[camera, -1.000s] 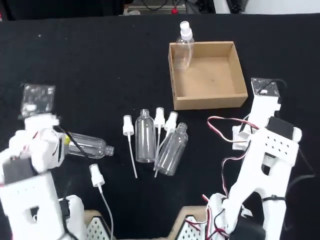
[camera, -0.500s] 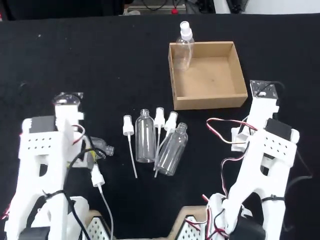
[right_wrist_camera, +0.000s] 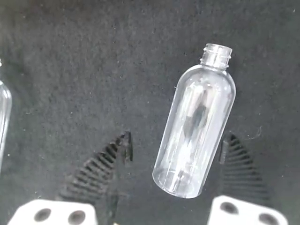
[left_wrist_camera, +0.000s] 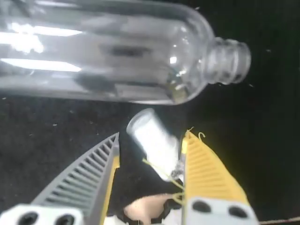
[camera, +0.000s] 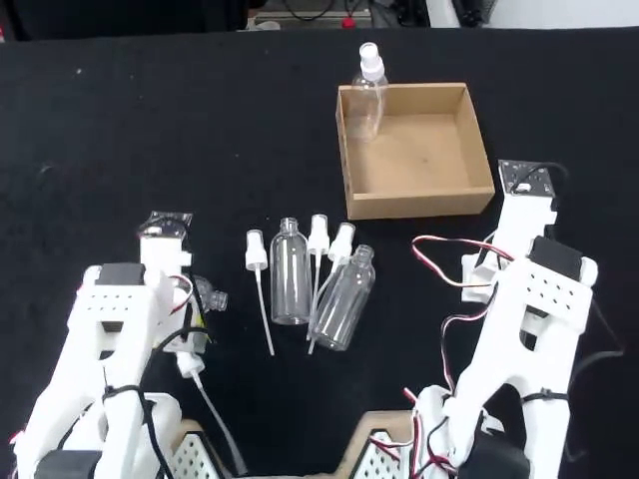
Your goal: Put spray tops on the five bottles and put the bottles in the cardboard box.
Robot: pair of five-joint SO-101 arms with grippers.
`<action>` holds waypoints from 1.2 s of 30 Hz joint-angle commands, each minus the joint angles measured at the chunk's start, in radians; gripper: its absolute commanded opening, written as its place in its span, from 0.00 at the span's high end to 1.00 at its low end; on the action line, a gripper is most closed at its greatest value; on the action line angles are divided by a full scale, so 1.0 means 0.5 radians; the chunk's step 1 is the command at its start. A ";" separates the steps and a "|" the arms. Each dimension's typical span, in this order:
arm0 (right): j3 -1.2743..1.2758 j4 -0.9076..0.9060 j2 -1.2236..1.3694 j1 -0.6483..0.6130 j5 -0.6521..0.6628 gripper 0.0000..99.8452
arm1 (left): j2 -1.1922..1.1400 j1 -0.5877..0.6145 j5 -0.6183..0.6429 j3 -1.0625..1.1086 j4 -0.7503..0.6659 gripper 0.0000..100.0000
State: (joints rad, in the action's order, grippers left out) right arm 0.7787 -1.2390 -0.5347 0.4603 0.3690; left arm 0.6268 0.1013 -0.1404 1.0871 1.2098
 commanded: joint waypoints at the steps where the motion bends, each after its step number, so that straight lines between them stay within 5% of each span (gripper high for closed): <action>1: -0.014 0.040 -0.078 0.046 0.021 0.71 | 0.015 -0.029 0.015 0.054 -0.160 0.79; 30: -0.020 0.040 -0.078 0.046 0.021 0.71 | 0.015 -0.035 0.012 0.106 -0.347 0.80; 36: -0.023 0.040 -0.078 0.046 0.021 0.71 | 0.018 -0.195 0.003 0.084 -0.319 0.79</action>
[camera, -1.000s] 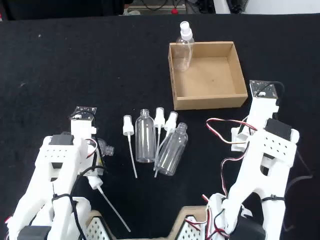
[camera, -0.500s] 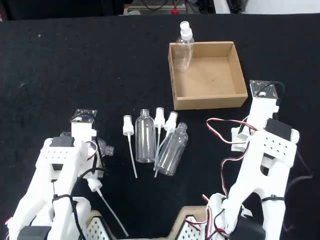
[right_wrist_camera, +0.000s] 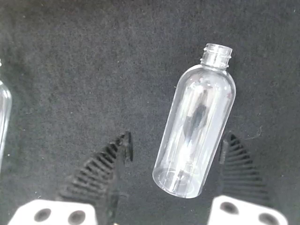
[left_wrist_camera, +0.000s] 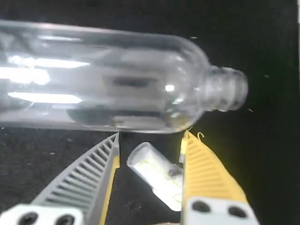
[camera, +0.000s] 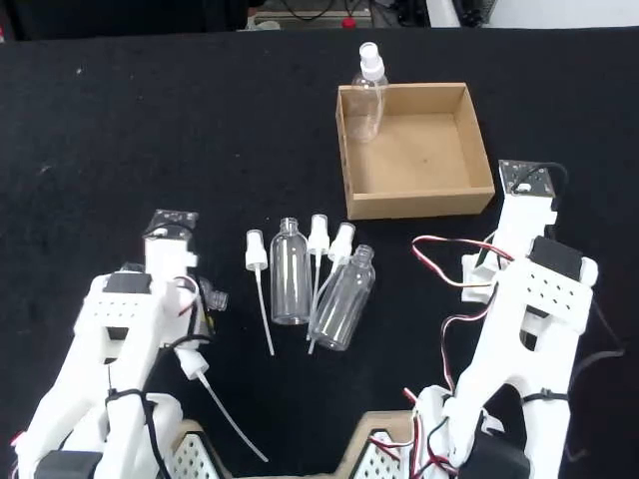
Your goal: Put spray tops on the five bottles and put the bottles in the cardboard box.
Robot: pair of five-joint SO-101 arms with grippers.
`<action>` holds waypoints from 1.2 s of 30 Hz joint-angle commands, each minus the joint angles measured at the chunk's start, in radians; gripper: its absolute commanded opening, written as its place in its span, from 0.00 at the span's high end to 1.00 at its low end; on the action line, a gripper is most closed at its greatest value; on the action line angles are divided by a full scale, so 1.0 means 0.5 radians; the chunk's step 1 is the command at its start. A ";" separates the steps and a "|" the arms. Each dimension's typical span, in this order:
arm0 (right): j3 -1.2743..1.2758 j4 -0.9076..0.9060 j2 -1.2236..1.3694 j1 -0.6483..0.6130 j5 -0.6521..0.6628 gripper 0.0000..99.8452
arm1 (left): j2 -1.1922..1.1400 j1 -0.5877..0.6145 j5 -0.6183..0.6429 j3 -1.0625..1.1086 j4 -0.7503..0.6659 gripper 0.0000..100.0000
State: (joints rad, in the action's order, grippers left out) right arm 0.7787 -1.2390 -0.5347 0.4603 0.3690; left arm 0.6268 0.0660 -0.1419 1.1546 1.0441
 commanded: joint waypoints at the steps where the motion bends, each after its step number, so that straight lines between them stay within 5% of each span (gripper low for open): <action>1: -0.023 0.040 -0.078 0.046 0.021 0.71 | 0.025 -0.130 0.000 -0.100 0.049 0.79; 7: -0.023 0.040 -0.078 0.049 0.021 0.71 | 0.083 -0.060 -0.012 -0.440 0.540 0.79; 11: -0.023 0.046 -0.078 0.043 0.021 0.71 | 0.077 -0.078 -0.411 -0.456 0.807 0.79; 28: -0.014 0.086 -0.078 0.046 0.021 0.71 | 0.095 -0.078 -0.749 -0.048 0.485 0.79; 33: -0.014 0.083 -0.078 0.046 0.021 0.71 | 0.095 -0.063 -0.736 -0.002 0.196 0.79; 36: -0.014 0.083 -0.078 0.046 0.021 0.71 | 0.095 -0.072 -0.522 0.020 0.058 0.79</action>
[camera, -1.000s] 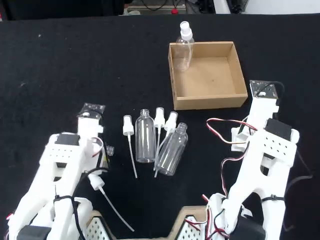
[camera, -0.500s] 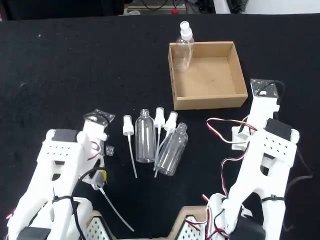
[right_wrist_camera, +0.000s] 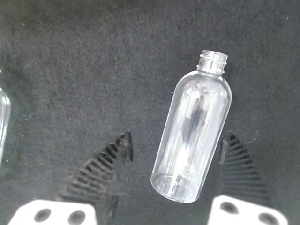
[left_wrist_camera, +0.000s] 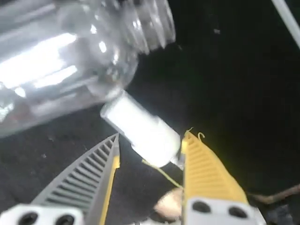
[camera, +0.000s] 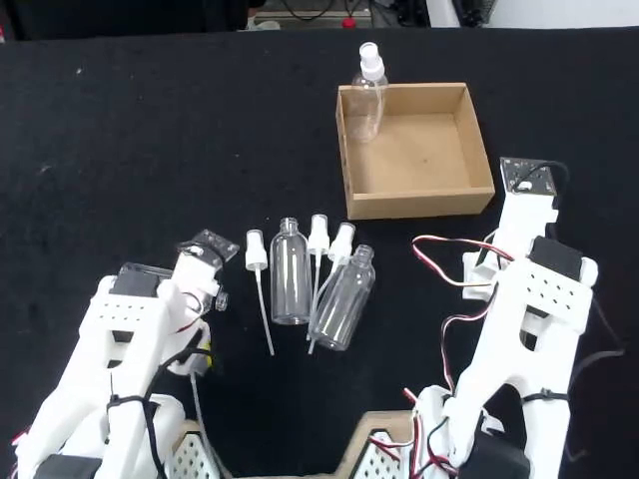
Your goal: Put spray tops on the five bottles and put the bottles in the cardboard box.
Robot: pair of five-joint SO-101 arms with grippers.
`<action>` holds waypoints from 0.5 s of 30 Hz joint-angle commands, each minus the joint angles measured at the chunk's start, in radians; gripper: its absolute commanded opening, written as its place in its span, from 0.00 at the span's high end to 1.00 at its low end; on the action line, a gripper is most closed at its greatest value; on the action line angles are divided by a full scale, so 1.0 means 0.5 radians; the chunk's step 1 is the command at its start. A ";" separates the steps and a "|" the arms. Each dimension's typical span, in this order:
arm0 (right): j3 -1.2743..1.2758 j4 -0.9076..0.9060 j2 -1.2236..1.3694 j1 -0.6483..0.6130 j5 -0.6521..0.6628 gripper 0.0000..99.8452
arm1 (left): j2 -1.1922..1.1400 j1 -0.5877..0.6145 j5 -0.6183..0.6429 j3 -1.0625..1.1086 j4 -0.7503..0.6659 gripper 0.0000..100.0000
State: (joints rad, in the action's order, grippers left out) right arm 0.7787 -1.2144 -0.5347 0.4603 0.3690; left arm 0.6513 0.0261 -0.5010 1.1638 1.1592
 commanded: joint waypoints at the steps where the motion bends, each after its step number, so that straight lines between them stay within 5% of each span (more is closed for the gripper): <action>1: -0.014 0.034 -0.078 0.046 0.021 0.71 | 0.046 0.002 0.301 -0.002 -0.199 0.79; 6: -0.014 0.034 -0.078 0.046 0.021 0.71 | 0.046 0.002 0.783 -0.048 -0.270 0.79; 15: -0.014 0.037 -0.078 0.046 0.021 0.71 | 0.046 0.020 1.277 -0.057 -0.279 0.79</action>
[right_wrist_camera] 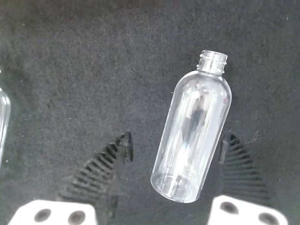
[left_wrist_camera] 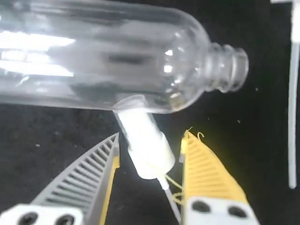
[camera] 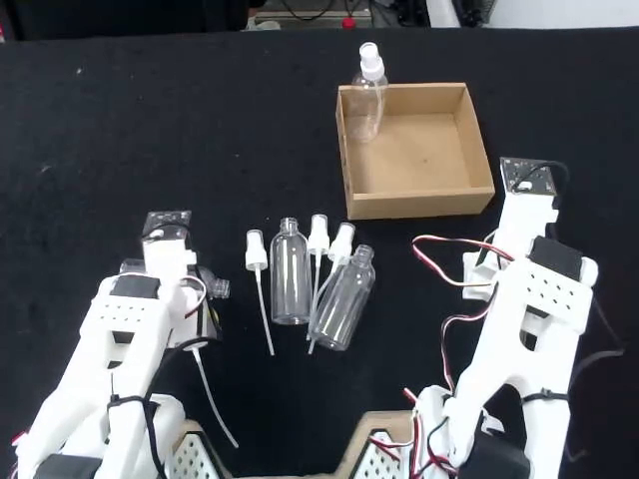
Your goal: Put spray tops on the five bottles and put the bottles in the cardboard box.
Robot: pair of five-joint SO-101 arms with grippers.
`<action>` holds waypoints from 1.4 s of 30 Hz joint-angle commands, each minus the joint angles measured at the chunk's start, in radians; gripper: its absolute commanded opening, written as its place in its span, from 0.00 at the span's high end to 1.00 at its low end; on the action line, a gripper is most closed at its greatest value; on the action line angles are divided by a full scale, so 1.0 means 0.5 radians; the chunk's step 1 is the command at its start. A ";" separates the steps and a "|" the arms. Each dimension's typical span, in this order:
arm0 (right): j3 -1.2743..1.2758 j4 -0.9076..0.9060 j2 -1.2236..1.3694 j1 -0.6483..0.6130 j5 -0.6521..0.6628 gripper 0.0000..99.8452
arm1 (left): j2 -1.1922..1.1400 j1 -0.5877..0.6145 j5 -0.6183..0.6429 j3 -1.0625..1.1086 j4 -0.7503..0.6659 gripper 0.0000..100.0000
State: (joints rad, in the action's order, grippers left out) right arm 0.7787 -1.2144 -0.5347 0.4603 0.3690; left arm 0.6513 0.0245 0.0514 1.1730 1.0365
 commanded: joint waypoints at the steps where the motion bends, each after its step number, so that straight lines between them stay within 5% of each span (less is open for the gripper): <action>1: -0.014 0.040 -0.078 0.046 0.021 0.71 | 0.046 0.020 0.212 -0.075 -0.034 0.79; 10: -0.014 0.046 -0.078 0.046 0.021 0.71 | 0.028 0.023 0.276 -0.066 -0.037 0.80; 15: -0.020 0.037 -0.084 0.049 0.021 0.71 | 0.028 0.023 0.276 -0.072 -0.037 0.97; 22: -0.023 0.040 -0.094 0.049 0.021 0.71 | 0.049 0.029 0.083 -0.140 -0.006 0.92; 33: -0.075 0.031 -0.081 0.110 0.021 0.71 | 0.049 0.361 -0.236 -1.183 0.964 0.92; 42: -0.026 0.046 -0.097 0.123 -0.187 0.71 | 0.049 0.311 -0.230 -1.656 0.801 0.92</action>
State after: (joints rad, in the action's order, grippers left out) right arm 0.7787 -1.2144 -0.5347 0.5017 0.3276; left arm 0.6513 0.1995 -0.0545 0.4534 1.5228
